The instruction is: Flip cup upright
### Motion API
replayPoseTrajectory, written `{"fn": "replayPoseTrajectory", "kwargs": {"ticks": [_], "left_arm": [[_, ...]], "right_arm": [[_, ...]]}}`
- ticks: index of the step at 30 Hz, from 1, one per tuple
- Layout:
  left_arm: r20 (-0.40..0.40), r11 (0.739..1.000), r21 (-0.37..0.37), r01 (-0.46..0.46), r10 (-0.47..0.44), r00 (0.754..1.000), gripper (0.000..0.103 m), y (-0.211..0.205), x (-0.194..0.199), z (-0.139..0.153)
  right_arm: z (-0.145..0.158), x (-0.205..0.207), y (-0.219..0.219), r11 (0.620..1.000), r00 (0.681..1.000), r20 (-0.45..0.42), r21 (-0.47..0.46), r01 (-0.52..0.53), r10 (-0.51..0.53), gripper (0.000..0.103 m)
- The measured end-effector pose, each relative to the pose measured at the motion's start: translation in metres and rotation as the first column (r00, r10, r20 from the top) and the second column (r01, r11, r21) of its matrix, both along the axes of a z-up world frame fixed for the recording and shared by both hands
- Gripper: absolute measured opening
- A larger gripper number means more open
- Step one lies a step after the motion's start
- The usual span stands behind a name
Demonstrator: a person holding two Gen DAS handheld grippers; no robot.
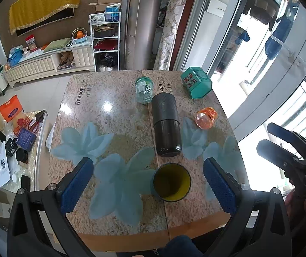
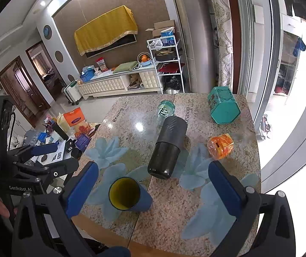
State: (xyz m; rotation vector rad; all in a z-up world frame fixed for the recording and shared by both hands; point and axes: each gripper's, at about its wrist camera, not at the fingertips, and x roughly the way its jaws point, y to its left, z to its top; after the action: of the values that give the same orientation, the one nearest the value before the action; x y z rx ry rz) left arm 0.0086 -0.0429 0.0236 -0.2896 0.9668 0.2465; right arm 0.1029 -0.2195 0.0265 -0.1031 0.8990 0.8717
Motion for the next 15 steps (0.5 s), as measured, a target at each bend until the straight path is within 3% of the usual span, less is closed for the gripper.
{"fn": "replayPoseTrajectory", "kwargs": {"ticks": [15], "left_arm": [[-0.017,1.0,0.012,0.005,-0.005,1.0,0.103,0.0,0.0048,-0.0058]], "right_arm": [[-0.0028,0.0017,-0.0028,1.0,1.0,-0.017,0.017,-0.001,0.001,0.103]]}}
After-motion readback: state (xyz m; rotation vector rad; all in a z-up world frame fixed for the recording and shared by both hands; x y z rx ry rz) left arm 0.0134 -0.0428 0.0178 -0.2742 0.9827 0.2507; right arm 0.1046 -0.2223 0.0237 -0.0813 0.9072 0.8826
